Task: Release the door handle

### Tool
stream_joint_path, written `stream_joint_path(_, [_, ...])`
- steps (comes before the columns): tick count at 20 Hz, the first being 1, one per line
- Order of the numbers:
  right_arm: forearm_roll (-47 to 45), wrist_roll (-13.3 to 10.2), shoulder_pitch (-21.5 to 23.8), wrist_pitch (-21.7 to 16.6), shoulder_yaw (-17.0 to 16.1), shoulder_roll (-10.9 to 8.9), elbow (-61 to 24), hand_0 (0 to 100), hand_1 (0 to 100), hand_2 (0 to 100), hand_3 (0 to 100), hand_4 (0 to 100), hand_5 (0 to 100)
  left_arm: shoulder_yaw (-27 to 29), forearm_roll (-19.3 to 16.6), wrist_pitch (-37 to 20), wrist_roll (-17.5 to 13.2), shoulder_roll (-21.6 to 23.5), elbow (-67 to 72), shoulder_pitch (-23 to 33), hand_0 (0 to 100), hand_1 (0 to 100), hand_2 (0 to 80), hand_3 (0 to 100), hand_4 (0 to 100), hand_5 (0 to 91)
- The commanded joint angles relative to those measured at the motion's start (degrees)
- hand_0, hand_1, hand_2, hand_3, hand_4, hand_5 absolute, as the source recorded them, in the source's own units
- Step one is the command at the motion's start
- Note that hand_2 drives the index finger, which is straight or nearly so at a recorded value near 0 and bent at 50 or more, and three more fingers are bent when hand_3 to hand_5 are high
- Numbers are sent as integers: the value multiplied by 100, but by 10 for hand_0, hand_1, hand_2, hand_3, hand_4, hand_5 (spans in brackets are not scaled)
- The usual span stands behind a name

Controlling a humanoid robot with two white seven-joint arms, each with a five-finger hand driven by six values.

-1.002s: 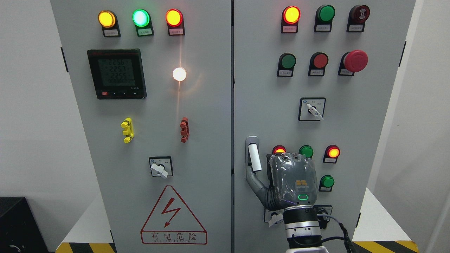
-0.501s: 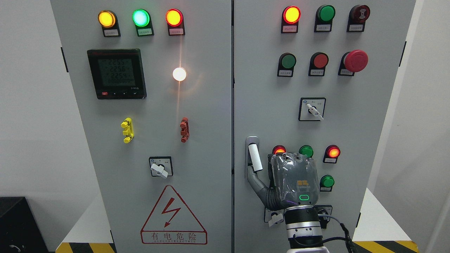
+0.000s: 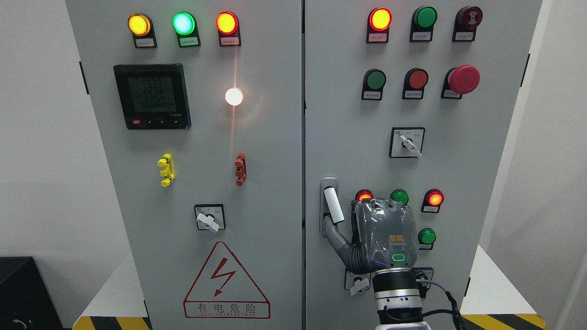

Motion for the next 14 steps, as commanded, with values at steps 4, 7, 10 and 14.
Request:
stream_joint_path(4, [0,-7,44,-2,-49,-8,-66,463,390,912,1000,1000,1000,0,-2,1,5,0,167,-149,120,556,0,0,0,0])
stream_joint_path(7, [0,-16,44,-2,-49,-8,-57,461,392,910,1000,1000,1000,0,-2,1,5,0,167,-149,120,556,0,0,0,0])
stream_joint_path(10, [0,-24,44,-2,-49,-8,-66,463,395,907,1000,1000,1000,0,-2,1,5,0,167,-149,120,556,0,0,0,0])
stream_joint_path(14, [0,-24,44,-2,-49,-8,-66,466,396,904,1000,1000,1000,0,-2,1,5,0,167,-149,120,556,0,0,0,0])
